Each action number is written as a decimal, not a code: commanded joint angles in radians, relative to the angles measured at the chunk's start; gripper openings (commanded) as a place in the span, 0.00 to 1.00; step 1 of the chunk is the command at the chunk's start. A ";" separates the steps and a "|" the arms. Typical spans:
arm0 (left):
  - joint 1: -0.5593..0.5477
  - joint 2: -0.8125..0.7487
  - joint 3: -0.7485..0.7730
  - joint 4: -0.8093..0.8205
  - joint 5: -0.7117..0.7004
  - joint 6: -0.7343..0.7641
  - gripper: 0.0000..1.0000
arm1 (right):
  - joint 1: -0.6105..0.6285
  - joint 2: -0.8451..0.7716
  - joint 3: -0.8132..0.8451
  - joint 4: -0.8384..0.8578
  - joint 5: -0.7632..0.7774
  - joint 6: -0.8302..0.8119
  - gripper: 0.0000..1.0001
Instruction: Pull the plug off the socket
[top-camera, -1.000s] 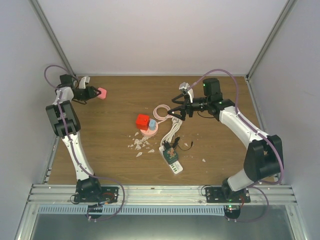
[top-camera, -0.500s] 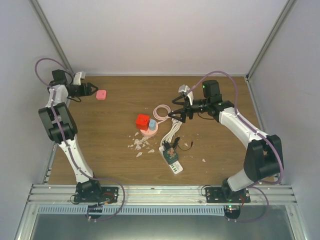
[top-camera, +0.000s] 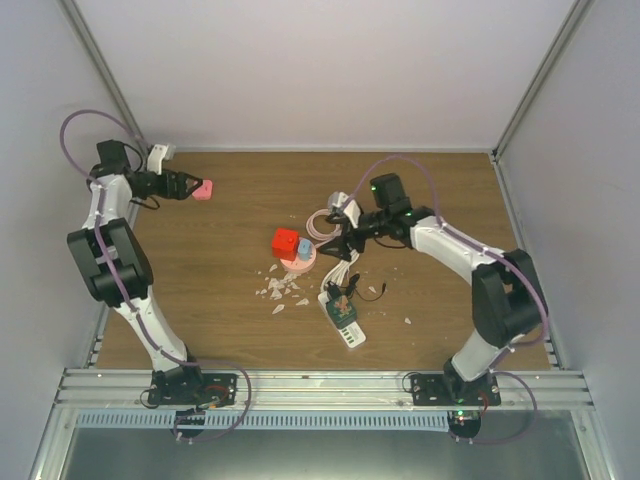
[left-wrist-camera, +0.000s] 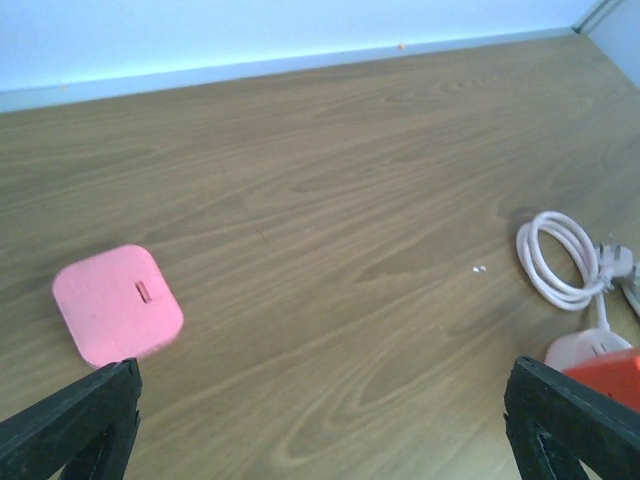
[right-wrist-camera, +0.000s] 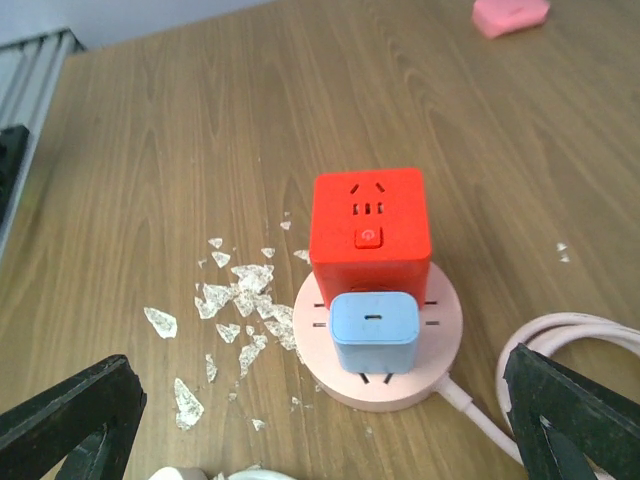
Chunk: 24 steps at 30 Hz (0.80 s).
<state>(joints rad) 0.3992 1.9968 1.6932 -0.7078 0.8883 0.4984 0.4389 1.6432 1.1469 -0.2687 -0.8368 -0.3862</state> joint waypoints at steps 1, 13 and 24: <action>-0.008 -0.103 -0.083 0.045 0.009 0.076 0.99 | 0.068 0.077 0.059 0.012 0.119 -0.063 1.00; -0.013 -0.217 -0.159 0.110 0.032 0.074 0.99 | 0.150 0.290 0.175 0.032 0.219 -0.115 0.99; -0.024 -0.213 -0.157 -0.034 0.220 0.307 0.99 | 0.161 0.368 0.200 0.047 0.260 -0.166 0.85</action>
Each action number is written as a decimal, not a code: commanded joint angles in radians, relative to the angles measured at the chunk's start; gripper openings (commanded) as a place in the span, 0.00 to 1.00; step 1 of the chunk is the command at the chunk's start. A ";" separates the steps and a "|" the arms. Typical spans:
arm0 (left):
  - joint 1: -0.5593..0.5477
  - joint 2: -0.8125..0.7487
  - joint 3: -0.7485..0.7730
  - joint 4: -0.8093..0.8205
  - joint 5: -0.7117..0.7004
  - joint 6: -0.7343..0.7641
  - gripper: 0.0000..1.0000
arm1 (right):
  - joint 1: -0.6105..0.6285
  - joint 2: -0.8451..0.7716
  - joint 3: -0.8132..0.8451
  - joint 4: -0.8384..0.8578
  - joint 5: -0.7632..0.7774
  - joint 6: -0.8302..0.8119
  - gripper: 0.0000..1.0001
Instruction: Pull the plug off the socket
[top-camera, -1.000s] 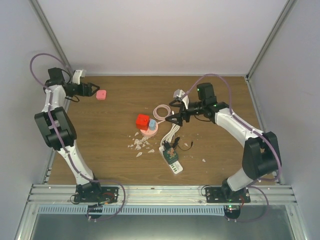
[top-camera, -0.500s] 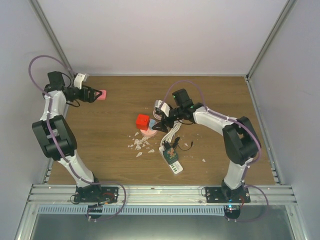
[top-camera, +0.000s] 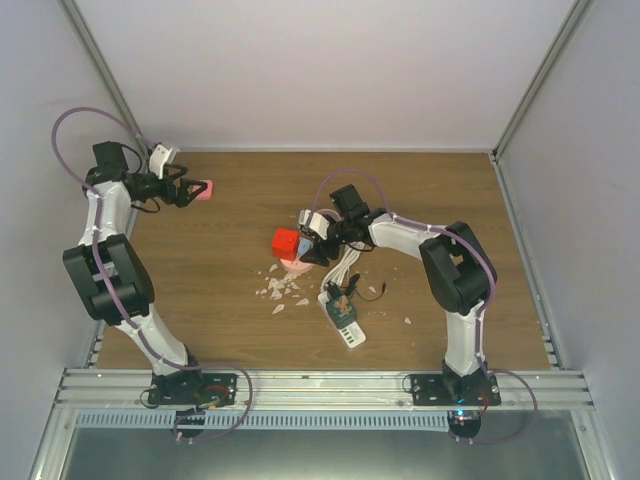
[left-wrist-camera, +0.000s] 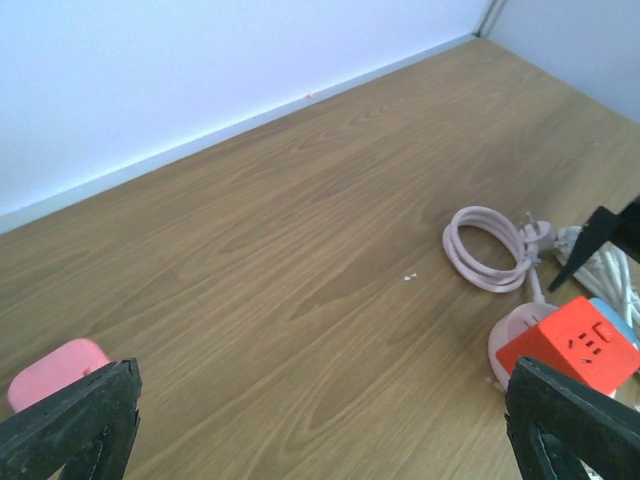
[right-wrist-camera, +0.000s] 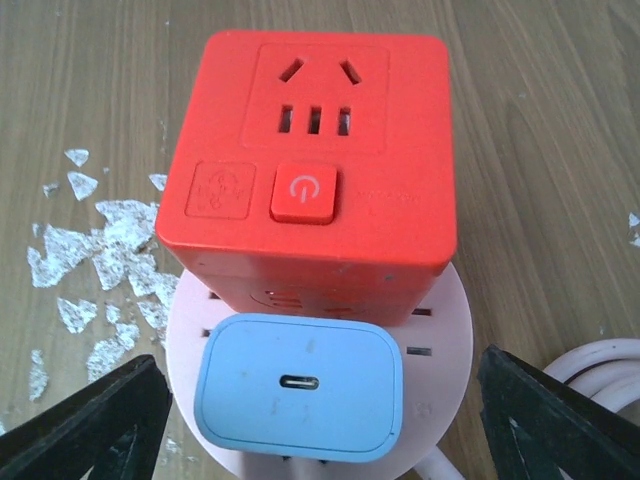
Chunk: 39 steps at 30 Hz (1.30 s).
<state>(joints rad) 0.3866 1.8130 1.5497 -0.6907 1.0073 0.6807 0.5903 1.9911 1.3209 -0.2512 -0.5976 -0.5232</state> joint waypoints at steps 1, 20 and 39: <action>-0.015 -0.038 -0.031 -0.052 0.113 0.144 0.99 | 0.009 0.023 0.023 0.032 0.022 -0.029 0.82; -0.321 -0.096 -0.306 -0.070 0.089 0.609 0.98 | 0.005 0.040 -0.012 -0.016 -0.077 -0.102 0.46; -0.561 -0.092 -0.478 0.205 -0.086 0.532 0.93 | -0.037 0.003 -0.049 -0.061 -0.202 -0.190 0.35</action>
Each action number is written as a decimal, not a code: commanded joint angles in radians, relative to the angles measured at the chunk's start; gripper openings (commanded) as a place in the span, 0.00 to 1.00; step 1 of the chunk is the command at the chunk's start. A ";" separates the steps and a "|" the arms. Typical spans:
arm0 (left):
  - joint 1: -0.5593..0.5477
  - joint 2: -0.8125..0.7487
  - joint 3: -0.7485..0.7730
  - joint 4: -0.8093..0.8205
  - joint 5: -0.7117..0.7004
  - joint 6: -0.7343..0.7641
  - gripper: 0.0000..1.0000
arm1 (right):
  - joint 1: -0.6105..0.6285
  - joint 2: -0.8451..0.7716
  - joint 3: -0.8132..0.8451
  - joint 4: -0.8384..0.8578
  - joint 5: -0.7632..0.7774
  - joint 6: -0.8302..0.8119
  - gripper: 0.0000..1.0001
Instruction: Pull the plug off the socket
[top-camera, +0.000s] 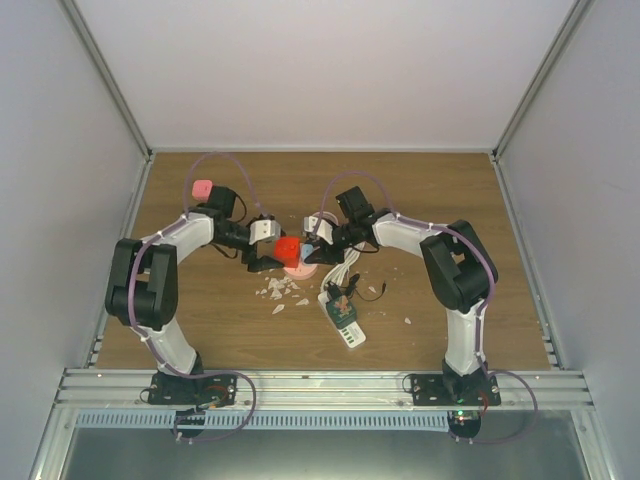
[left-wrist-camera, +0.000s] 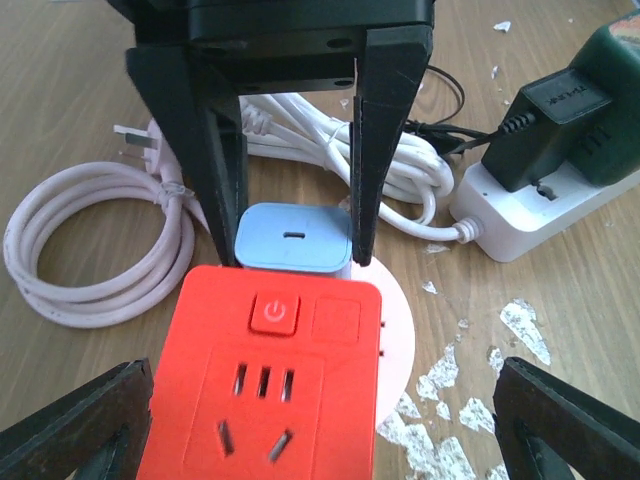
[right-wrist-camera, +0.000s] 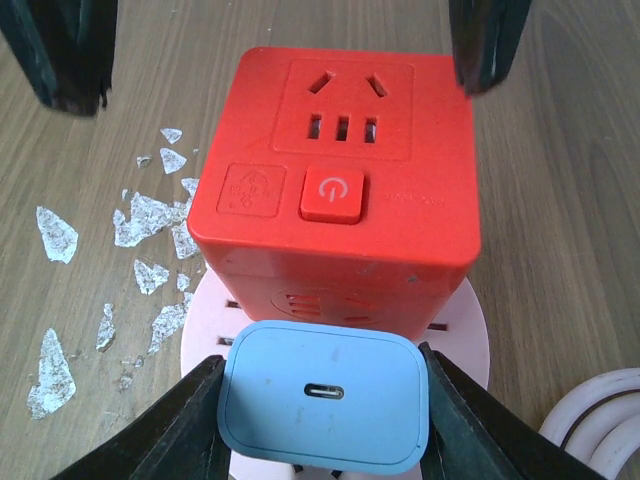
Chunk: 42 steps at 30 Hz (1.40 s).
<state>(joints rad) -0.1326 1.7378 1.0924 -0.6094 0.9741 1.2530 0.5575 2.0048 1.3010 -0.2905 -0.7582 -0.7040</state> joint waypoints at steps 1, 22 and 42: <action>-0.051 -0.014 -0.022 0.141 -0.063 -0.049 0.92 | -0.004 -0.011 -0.029 -0.020 -0.043 -0.009 0.35; -0.136 0.072 -0.029 0.163 -0.258 -0.007 0.44 | -0.004 -0.060 -0.047 0.030 -0.081 0.031 0.33; -0.147 0.108 -0.023 0.129 -0.345 -0.006 0.38 | 0.006 -0.127 -0.071 0.149 -0.095 0.163 0.32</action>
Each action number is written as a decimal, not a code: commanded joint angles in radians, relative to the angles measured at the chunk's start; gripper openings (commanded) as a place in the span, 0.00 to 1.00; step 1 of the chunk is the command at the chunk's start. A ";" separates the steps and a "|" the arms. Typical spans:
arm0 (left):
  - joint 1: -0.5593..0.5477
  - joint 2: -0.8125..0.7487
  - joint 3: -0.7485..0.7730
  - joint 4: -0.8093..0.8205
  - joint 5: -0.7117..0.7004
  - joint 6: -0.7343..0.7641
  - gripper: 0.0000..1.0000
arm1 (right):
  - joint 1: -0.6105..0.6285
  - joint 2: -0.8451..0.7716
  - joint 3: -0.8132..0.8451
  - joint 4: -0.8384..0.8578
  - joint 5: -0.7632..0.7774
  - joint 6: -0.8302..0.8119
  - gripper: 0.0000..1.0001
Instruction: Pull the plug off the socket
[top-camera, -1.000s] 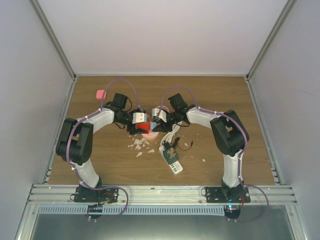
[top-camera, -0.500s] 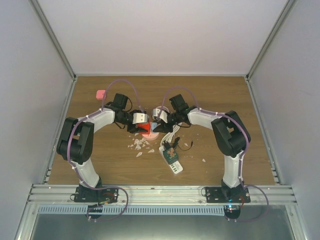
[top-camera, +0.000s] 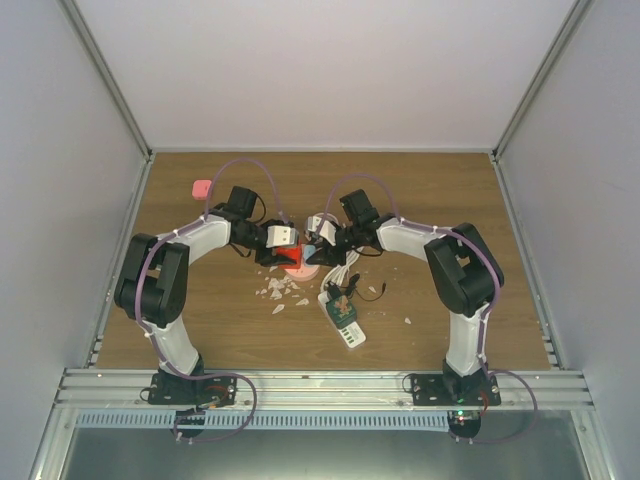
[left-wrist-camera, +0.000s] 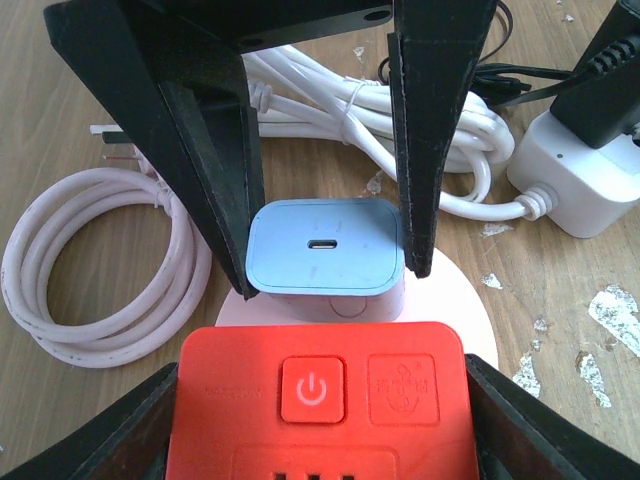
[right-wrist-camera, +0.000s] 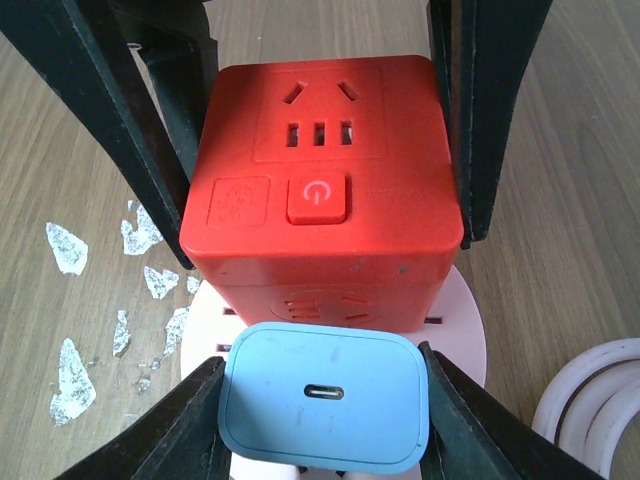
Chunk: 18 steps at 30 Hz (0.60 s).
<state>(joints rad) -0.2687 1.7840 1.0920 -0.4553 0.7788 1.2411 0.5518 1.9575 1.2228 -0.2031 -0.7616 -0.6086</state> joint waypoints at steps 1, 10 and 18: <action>-0.012 0.063 -0.023 -0.025 -0.155 0.006 0.38 | 0.011 -0.081 0.008 0.069 -0.088 0.078 0.32; -0.025 0.075 -0.025 -0.028 -0.176 0.003 0.36 | 0.019 -0.062 0.039 0.078 -0.076 0.123 0.32; -0.027 0.078 -0.028 -0.025 -0.198 0.008 0.35 | 0.016 -0.060 0.064 0.073 -0.109 0.166 0.32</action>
<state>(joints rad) -0.2794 1.7855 1.0977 -0.4595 0.7609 1.2373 0.5602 1.9575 1.2243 -0.1940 -0.7418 -0.5331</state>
